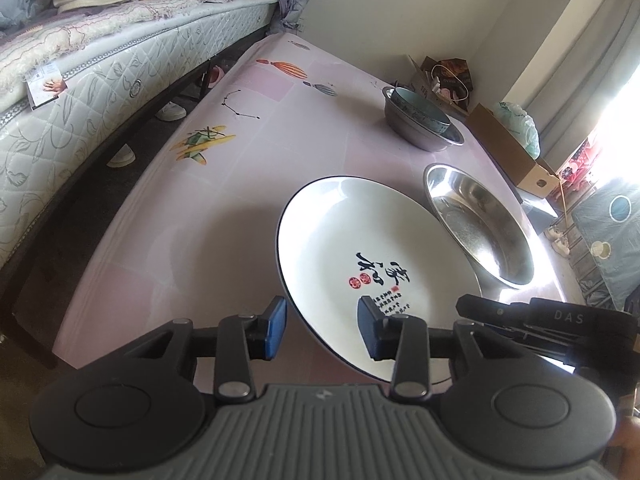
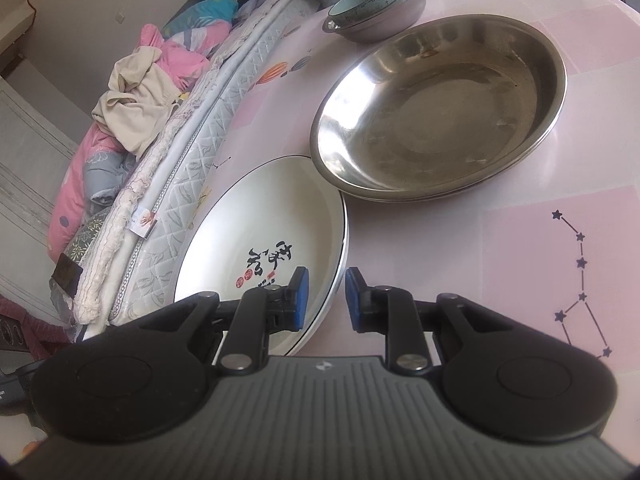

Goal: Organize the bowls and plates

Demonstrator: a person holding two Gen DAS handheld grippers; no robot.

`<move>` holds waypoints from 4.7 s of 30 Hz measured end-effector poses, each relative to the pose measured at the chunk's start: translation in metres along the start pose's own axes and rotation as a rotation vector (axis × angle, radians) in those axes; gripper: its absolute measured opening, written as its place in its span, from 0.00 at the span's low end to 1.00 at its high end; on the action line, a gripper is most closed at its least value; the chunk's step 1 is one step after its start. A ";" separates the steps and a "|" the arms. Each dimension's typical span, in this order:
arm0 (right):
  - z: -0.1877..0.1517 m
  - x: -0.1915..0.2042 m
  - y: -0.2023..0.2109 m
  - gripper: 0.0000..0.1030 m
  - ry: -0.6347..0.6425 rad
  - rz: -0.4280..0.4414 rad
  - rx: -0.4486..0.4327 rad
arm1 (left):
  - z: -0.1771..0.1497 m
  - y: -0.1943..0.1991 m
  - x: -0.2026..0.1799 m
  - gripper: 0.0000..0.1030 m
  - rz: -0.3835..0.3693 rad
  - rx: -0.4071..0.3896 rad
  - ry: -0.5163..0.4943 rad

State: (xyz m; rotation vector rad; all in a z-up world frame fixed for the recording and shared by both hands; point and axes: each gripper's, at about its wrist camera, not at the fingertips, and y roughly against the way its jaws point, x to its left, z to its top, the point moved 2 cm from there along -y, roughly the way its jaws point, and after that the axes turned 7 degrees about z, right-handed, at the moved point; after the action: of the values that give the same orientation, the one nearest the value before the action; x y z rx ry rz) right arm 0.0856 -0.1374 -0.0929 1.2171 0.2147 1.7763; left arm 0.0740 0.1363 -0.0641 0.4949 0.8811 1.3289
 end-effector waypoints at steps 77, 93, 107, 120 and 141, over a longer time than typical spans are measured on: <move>-0.003 0.004 -0.020 0.22 0.017 0.012 0.017 | 0.002 -0.019 -0.003 0.33 0.104 0.027 -0.005; 0.002 0.007 -0.028 0.21 0.064 -0.021 -0.011 | 0.010 -0.029 -0.007 0.33 0.132 0.013 -0.032; 0.000 0.009 -0.025 0.21 0.098 -0.044 -0.015 | 0.005 -0.027 -0.010 0.33 0.128 0.018 -0.062; -0.003 0.012 -0.025 0.21 0.141 -0.064 -0.019 | 0.007 -0.029 -0.013 0.34 0.151 0.019 -0.068; -0.011 0.031 -0.029 0.26 0.229 -0.135 -0.026 | 0.004 -0.029 -0.021 0.40 0.198 0.007 -0.074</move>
State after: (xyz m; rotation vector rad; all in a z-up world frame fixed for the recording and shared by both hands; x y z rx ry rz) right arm 0.0919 -0.0946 -0.0959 0.9574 0.3958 1.7920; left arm 0.0951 0.1105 -0.0779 0.6461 0.7909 1.4777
